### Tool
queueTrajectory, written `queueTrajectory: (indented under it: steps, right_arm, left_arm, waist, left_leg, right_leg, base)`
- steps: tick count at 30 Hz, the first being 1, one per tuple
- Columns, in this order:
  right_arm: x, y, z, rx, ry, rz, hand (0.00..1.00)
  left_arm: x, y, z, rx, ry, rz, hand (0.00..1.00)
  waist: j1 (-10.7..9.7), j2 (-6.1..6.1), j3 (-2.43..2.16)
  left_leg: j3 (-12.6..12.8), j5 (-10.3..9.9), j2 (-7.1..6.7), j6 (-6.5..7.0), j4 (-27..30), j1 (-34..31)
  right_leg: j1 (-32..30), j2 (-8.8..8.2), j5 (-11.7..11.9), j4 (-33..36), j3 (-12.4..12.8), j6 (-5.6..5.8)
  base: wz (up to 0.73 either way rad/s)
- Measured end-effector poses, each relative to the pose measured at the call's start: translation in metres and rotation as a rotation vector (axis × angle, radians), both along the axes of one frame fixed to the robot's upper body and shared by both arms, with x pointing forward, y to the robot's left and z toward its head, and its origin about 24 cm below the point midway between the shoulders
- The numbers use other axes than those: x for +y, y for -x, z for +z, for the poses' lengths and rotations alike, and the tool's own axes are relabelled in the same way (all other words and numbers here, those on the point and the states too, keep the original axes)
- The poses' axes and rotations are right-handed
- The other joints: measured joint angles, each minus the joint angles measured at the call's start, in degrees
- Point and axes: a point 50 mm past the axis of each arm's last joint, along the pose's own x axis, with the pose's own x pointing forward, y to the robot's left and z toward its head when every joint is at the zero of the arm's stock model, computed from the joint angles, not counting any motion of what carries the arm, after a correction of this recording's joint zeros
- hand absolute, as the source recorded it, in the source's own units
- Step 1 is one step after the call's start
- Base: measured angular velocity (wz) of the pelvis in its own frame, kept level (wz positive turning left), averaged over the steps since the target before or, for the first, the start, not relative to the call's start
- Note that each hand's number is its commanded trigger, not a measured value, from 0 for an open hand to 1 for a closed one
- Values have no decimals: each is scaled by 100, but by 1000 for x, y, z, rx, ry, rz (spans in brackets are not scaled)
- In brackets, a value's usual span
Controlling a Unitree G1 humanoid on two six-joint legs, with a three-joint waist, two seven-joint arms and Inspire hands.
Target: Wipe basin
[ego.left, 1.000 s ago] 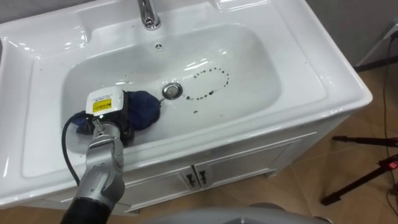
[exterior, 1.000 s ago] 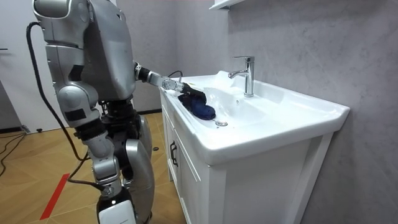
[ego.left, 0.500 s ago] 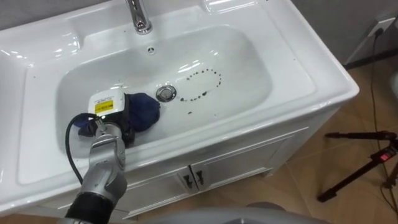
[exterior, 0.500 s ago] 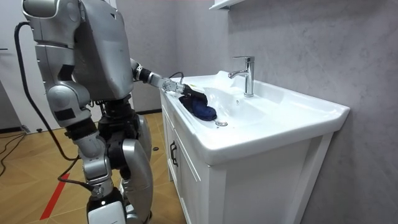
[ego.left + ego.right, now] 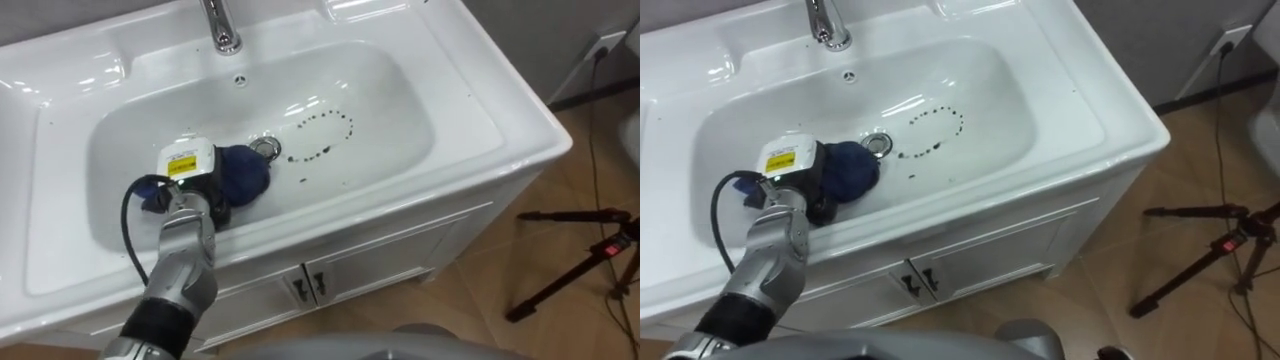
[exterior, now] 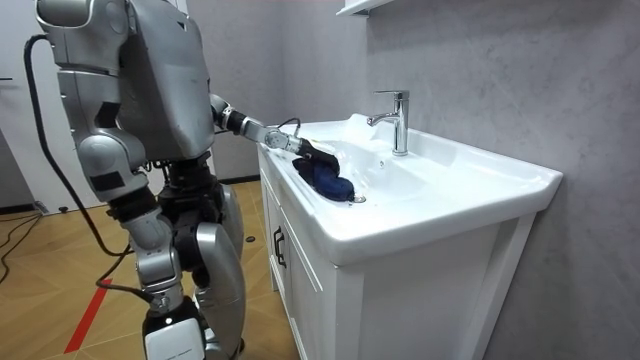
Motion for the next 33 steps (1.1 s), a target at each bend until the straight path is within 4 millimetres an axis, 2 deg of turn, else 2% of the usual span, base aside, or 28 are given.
queueTrajectory:
  steps: [2, 7, 13, 16, 22, 28, 33]
  right_arm:
    - [1, 0, 0, 1, -1, 0, 0]
    - [2, -2, 0, 0, 3, 22, 0]
    - [1, 1, 0, 16, 18, 26, 0]
    - [3, 2, -1, 29, 19, 40, 0]
    - [2, 8, -1, 59, 13, 44, 0]
    - [2, 1, -2, 49, 11, 48, 0]
    - [3, -3, -1, 38, 9, 52, 0]
  left_arm:
    - [-6, -2, 1, 2, 12, -15, 100]
    - [-13, -4, 2, 1, 25, -29, 100]
    - [-21, -9, 6, -16, 36, -54, 100]
    - [-26, -12, 8, -20, 57, -66, 100]
    - [-40, -21, 15, -18, 70, -121, 100]
    - [-57, -31, 27, -37, 85, -195, 100]
    - [-56, -33, 28, -38, 87, -203, 100]
  waist:
    - [-32, -6, 4]
    - [-278, -38, 20]
    - [-354, -75, 41]
    - [-452, -72, 45]
    - [-586, -55, 54]
    - [-679, -27, 81]
    - [-719, -22, 83]
  left_leg:
    - [17, 0, 1, 0, -2, -2]
    - [95, 0, 5, 0, -2, 9]
    - [278, 0, 7, -1, -24, 5]
    - [328, 0, 4, -1, -75, 13]
    - [333, 0, 10, -1, -74, 24]
    - [340, 0, 17, -1, -73, -4]
    - [338, 0, 26, -1, -66, -4]
  right_leg:
    - [4, 1, 0, 0, 1, 0]
    - [-3, 7, -1, -33, 44, -1]
    - [-64, 48, 51, -81, 280, 23]
    - [-76, 52, 53, -88, 305, 26]
    - [-76, 57, 57, -82, 321, 24]
    - [-88, 62, 59, -88, 321, 20]
    - [-81, 74, 65, -82, 325, 11]
  base:
    - [-2]
    - [-3]
    - [-17]
    - [-7]
    - [-1]
    - [0]
    - [0]
